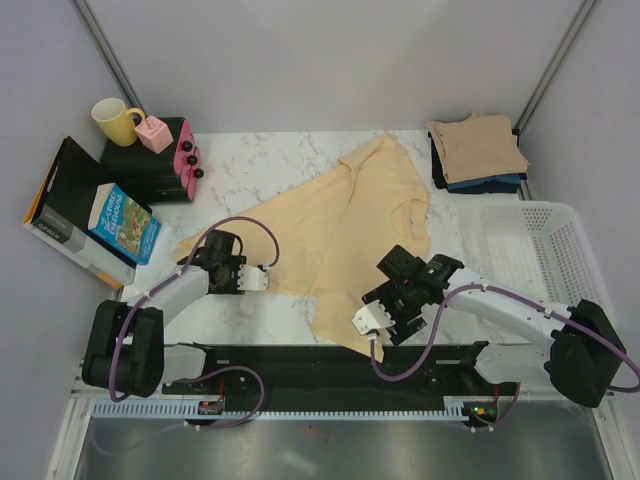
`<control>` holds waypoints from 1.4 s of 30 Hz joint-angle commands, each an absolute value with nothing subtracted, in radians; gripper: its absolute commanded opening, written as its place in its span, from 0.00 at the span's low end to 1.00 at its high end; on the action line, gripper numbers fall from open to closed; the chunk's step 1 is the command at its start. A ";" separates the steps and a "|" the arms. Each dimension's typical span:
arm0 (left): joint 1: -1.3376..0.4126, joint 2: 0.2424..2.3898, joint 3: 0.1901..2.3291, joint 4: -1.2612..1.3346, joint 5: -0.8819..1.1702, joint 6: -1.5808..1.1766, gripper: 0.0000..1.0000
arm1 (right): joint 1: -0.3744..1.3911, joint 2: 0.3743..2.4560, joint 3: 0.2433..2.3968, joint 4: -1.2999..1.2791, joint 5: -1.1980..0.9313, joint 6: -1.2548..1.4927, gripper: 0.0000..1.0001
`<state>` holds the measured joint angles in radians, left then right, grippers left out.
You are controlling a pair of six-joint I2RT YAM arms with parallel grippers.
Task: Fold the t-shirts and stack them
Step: Flatten the tshirt out
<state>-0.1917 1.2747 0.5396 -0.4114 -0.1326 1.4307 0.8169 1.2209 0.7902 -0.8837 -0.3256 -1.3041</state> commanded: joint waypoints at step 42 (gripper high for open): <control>-0.192 1.638 1.308 -1.256 0.072 1.465 0.02 | 0.778 1.301 0.905 -0.595 0.020 -1.242 0.00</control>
